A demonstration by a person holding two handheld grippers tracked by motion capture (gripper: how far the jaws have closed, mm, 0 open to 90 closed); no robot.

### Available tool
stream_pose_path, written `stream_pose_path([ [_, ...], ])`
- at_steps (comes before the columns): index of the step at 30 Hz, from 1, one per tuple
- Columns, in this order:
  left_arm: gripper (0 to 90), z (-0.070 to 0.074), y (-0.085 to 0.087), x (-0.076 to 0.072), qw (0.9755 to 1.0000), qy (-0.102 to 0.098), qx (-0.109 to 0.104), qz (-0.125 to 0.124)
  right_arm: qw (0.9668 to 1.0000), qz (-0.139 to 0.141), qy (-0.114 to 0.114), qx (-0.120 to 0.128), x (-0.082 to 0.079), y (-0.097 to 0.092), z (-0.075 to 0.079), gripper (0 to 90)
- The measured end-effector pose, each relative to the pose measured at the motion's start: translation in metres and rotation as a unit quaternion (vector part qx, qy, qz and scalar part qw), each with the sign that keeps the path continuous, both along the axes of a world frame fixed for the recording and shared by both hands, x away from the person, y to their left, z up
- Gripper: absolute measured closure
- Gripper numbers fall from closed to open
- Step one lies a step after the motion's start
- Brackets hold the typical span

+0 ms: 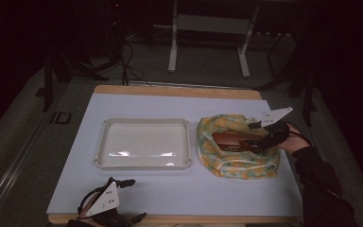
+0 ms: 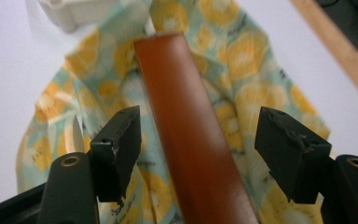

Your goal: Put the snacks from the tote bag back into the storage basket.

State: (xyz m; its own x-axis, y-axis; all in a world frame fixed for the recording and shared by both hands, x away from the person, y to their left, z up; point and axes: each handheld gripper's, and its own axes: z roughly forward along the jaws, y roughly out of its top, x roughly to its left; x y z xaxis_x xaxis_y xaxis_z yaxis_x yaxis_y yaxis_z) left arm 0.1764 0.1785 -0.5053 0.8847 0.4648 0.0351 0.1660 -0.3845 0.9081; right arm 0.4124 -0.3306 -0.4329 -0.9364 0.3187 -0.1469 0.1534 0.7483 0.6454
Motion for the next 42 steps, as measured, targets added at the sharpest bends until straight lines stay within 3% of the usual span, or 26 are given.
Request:
stream_pose_path([
  [7,0.0,0.000,0.000,0.000,1.0000,0.001,0.003,-0.002,0.9994,-0.002,0.015,-0.030,0.007,0.001,-0.013,30.9],
  [15,0.0,0.000,0.000,0.000,1.0000,0.002,0.002,-0.004,0.9964,-0.006,0.030,-0.079,0.016,0.005,-0.024,29.8],
  [32,0.0,-0.001,0.000,0.000,1.0000,0.003,0.002,-0.005,0.9856,0.002,0.046,-0.163,0.022,-0.001,-0.036,32.5],
  [42,0.0,-0.001,0.000,0.000,1.0000,0.003,0.002,-0.005,0.9822,0.022,0.062,-0.176,0.025,-0.003,-0.035,39.5],
])
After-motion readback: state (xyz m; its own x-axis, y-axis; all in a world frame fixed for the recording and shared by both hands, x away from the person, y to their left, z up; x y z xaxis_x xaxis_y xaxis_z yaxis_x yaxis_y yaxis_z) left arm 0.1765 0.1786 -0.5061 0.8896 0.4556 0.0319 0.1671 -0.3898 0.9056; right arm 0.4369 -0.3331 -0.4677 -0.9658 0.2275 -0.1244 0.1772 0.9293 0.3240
